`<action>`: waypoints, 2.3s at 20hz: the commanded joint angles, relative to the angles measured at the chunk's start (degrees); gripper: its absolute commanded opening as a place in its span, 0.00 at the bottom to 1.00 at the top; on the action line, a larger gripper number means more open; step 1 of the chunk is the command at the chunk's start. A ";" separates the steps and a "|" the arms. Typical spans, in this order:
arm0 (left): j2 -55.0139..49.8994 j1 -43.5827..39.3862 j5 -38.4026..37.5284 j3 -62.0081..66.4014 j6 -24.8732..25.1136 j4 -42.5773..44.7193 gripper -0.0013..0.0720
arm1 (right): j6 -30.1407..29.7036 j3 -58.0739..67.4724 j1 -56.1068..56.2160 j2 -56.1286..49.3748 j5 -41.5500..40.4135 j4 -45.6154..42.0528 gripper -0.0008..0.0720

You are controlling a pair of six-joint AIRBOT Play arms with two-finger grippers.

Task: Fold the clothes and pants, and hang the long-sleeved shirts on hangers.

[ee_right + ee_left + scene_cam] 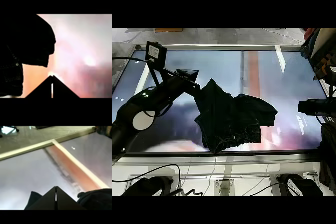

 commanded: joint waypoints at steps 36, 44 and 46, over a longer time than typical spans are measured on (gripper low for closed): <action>0.04 3.65 -26.97 -34.80 -9.25 -23.08 0.73 | 0.00 -0.02 0.04 0.02 -13.40 4.66 0.07; 0.04 2.38 -18.16 -35.47 -9.22 -36.57 0.89 | 0.00 -0.02 0.04 0.02 -13.53 6.38 0.07; 0.04 2.38 -18.78 -35.47 -9.22 -36.52 0.89 | 0.00 -0.02 0.04 0.02 -13.55 6.36 0.07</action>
